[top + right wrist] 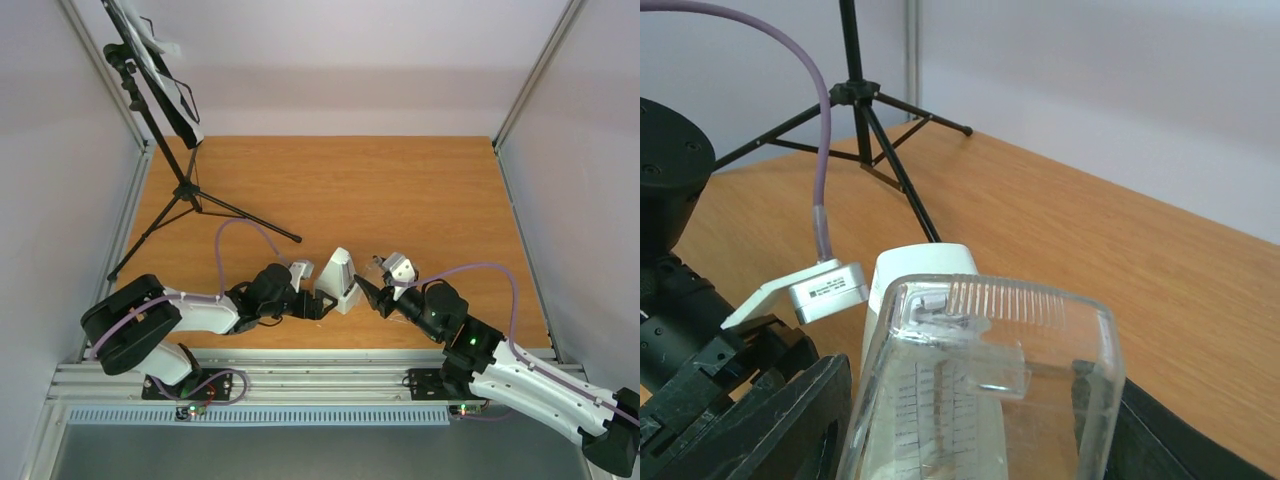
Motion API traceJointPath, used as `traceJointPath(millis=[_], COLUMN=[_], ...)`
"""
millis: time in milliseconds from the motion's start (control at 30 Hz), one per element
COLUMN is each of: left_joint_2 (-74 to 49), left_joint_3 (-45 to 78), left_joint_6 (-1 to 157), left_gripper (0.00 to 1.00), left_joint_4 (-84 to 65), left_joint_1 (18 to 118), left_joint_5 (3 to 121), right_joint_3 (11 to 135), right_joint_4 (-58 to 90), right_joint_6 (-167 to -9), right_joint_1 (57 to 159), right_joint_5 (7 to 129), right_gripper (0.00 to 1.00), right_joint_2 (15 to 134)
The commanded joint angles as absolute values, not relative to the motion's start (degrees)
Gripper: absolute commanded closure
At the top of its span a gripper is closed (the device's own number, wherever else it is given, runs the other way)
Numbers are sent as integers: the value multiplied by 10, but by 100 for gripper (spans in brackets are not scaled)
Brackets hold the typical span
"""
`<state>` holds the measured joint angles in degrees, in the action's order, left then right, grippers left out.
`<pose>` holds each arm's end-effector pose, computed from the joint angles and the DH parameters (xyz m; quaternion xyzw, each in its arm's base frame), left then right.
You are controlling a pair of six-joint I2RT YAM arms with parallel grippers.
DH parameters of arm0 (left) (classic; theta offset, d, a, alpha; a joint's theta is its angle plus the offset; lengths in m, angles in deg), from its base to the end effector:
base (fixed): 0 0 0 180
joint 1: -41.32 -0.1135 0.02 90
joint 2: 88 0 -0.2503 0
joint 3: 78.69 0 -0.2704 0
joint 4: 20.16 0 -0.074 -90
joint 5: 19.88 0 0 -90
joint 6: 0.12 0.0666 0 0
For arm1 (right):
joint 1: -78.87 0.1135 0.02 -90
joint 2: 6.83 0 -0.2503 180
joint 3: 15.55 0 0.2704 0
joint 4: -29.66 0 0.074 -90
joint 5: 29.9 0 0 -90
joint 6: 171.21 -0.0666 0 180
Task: Pack up the instrument practice props
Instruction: Adjust the metronome at the center of the board.
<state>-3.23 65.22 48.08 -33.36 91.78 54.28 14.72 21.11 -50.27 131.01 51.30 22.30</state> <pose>0.1694 -0.2338 0.0795 0.1294 0.8732 -0.4119 0.2261 0.1371 0.1598 0.2227 -0.4589 0.5943 0.0644 0.6574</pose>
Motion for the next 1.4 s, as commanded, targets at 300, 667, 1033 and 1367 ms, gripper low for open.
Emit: traceJointPath(millis=[300, 667, 1033, 1367], left_joint_2=[-2, 43, -67, -191], left_joint_3=[620, 578, 595, 568], left_joint_6=[506, 511, 541, 589], left_gripper=[3, 3, 3, 2], left_joint_4=[-445, -469, -346, -165], left_joint_1=[916, 906, 855, 855], left_joint_5=[564, 561, 540, 549], right_joint_3=[143, 140, 138, 155], right_joint_4=[213, 234, 387, 447], right_joint_6=[-504, -498, -482, -491], right_joint_1=[1313, 1313, 1308, 1295], right_joint_5=[501, 494, 508, 511], right_gripper=[42, 42, 42, 43], right_joint_2=[221, 247, 372, 451])
